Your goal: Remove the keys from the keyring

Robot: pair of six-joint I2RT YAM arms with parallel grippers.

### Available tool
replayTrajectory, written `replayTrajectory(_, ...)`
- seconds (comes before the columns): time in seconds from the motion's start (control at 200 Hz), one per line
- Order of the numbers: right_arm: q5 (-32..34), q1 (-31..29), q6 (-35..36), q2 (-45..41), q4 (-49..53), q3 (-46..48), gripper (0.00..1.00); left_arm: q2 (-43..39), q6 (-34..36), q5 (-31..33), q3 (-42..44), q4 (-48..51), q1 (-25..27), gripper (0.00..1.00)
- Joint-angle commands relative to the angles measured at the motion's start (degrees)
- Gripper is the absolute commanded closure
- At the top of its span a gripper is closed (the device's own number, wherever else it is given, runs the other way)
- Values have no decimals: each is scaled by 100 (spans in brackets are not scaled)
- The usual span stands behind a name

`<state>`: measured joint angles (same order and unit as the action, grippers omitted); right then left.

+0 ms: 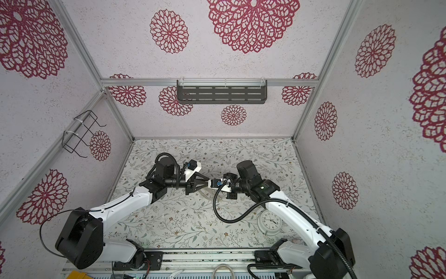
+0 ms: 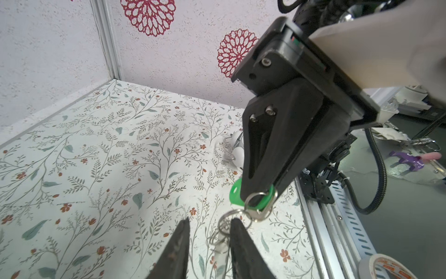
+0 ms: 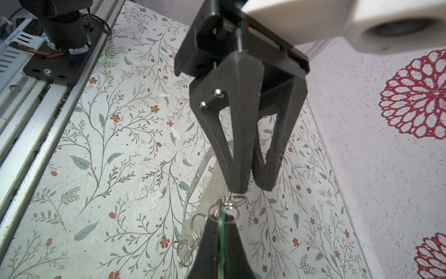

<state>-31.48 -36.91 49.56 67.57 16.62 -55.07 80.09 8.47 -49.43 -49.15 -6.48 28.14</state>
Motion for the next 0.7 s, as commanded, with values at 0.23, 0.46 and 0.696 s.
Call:
replayTrajectory(0.23,15,-88,212,-172,4,-245,100,16,1785,-18,-857,2117,-300,65)
replayTrajectory(0.46,50,-115,265,-130,43,-268,100,468,2349,11,-1170,2436,-240,65)
replayTrajectory(0.696,68,-124,264,-104,-18,-296,100,428,2255,-22,-1110,2443,141,65)
